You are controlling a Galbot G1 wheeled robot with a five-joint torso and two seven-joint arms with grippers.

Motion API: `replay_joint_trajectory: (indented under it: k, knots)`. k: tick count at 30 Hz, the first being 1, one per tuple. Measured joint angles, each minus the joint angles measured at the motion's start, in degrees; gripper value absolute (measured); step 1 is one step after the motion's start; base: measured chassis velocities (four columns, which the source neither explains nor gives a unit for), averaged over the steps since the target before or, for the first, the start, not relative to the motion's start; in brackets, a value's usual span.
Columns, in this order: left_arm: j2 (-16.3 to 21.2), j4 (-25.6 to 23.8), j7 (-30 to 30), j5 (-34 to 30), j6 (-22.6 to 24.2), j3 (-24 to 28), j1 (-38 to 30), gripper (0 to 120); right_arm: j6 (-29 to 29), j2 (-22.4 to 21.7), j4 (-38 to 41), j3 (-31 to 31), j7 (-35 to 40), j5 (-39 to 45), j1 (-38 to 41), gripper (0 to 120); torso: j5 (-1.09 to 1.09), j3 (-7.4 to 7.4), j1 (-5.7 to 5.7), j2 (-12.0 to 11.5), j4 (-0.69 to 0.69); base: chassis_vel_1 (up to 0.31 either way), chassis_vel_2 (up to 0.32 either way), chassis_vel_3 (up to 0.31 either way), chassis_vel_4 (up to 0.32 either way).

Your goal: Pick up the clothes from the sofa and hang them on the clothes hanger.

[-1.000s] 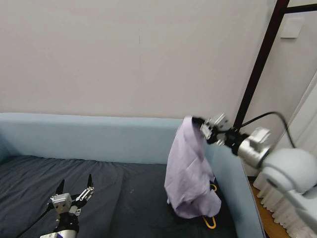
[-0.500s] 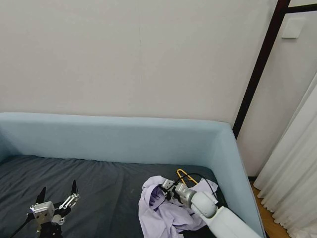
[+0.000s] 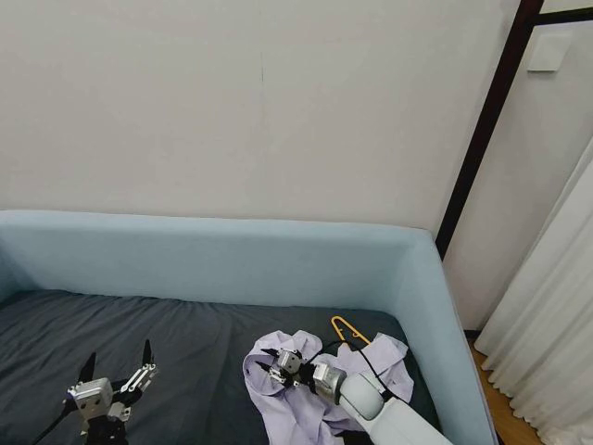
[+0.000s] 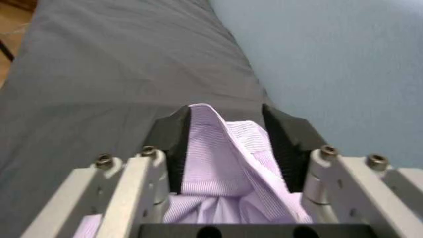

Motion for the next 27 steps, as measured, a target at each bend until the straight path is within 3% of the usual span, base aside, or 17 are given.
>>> replay_joint_trajectory:
  k: [3, 7, 14, 27]
  knots:
    - [-0.03, 0.17, 0.00, 0.13, -0.06, 0.23, -0.16, 100, 1.00, -0.99, 0.51, 1.77, -1.47, -1.27, -0.17, 55, 0.00, 0.00, 0.00, 0.00, 0.00, 0.000, 0.000, 0.000, 0.000]
    - [-0.26, 0.50, 0.00, 0.58, -0.16, 0.79, -0.37, 100, 1.45, -1.80, -0.30, 4.42, -1.20, -5.51, 0.24, 76, 0.01, 0.00, 0.00, 0.00, 0.01, 0.000, 0.000, 0.000, 0.000]
    - [-0.37, 0.84, 0.02, 0.87, -0.17, 0.76, -0.51, 100, 1.25, -0.68, -4.61, 4.44, 0.27, -6.20, 2.29, 98, 0.00, 0.00, 0.00, 0.00, 0.01, 0.000, 0.000, 0.000, 0.000]
    - [-0.41, 1.62, 0.04, 0.78, -0.48, -1.05, 0.16, 100, 2.88, 6.69, -19.00, 5.00, 1.09, -8.84, 7.89, 100, 0.00, 0.00, 0.00, 0.00, 0.01, 0.000, 0.000, 0.000, 0.000]
